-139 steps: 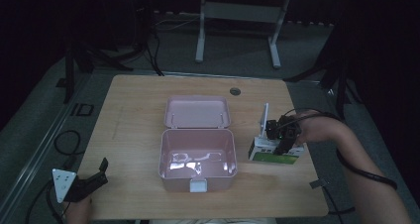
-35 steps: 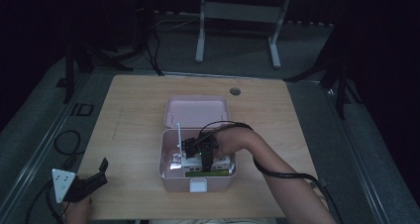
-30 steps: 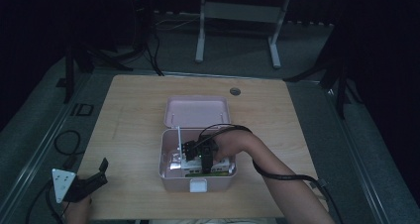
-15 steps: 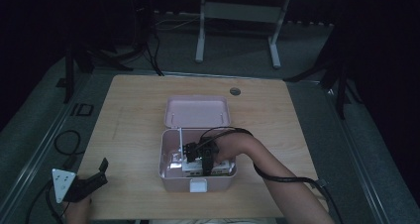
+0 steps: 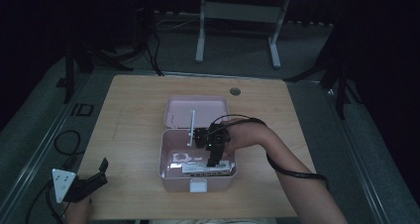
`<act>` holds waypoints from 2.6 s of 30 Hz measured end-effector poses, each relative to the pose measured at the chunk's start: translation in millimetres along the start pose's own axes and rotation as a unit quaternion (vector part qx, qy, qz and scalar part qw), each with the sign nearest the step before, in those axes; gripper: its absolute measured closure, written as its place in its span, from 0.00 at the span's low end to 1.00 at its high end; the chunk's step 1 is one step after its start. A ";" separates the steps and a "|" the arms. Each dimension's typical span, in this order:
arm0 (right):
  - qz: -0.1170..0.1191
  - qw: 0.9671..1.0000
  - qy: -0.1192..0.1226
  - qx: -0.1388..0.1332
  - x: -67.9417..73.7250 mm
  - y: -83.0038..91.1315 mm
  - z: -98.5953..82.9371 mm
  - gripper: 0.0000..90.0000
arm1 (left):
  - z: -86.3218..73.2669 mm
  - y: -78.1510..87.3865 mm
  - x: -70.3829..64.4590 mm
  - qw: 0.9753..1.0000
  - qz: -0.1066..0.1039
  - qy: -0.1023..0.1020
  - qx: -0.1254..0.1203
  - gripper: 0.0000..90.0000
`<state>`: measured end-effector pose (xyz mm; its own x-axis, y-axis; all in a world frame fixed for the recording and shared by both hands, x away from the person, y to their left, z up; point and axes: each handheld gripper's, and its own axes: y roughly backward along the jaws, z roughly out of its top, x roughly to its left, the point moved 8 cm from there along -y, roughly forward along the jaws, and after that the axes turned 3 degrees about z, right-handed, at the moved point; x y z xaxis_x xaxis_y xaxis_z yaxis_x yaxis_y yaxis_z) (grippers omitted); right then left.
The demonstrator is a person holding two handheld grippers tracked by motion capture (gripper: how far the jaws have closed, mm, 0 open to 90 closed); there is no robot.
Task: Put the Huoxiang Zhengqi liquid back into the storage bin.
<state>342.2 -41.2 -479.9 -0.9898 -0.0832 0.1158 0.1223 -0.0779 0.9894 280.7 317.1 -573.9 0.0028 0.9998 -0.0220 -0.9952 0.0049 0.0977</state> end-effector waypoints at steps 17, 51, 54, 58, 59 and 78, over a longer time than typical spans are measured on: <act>-0.054 0.987 -0.068 -0.135 -26.8 55.5 -56.2 0.15 | -0.1 0.0 0.0 1.000 0.001 -0.001 0.000 0.00; -0.204 0.892 -0.273 -0.296 -99.3 -31.1 -197.8 0.15 | -0.1 0.0 -0.1 1.000 0.001 -0.001 0.000 0.00; -0.215 0.880 -0.284 -0.313 -99.0 -38.4 -206.5 0.15 | -0.1 0.0 -0.1 1.000 0.001 -0.001 0.000 0.00; -0.222 0.871 -0.300 -0.319 -98.3 -49.6 -218.8 0.14 | -0.1 0.0 0.0 1.000 0.001 -0.001 0.001 0.00; -0.223 0.870 -0.302 -0.319 -98.1 -52.8 -221.1 0.14 | -0.1 0.0 -0.1 1.000 0.001 -0.001 0.001 0.00; -0.294 0.790 -0.398 -0.362 -103.8 -69.7 -267.4 0.14 | -0.1 -0.1 -0.3 1.000 0.001 -0.002 0.001 0.00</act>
<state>456.0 -292.8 -584.3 -0.5884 0.8075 -0.0405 -0.6508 -0.4432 0.6165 280.8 316.8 -574.0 0.0017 0.9998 -0.0184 -0.9950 0.0035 0.0996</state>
